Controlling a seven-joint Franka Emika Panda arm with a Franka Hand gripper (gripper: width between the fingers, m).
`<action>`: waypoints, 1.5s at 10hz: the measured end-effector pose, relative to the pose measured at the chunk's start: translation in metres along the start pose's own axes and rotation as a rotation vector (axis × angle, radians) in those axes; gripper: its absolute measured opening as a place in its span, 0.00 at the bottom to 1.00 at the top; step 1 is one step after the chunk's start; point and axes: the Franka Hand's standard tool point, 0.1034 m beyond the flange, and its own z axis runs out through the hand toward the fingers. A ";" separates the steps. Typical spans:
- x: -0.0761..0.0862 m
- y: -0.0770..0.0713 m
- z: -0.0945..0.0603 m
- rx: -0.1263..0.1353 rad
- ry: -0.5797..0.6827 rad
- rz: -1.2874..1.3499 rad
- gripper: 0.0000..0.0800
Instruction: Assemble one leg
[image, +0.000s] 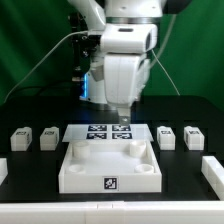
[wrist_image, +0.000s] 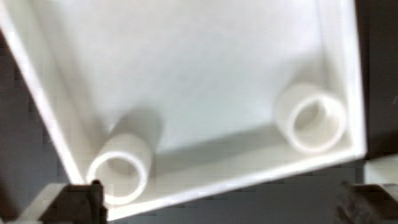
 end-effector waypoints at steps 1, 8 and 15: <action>-0.003 -0.001 0.001 0.002 -0.002 -0.061 0.81; -0.013 -0.066 0.041 0.018 0.004 -0.071 0.81; -0.022 -0.078 0.080 0.052 0.020 -0.021 0.81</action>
Offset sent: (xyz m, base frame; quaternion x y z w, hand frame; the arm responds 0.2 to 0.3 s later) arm 0.0000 0.0000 0.0000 0.0000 0.0000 0.0000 1.0000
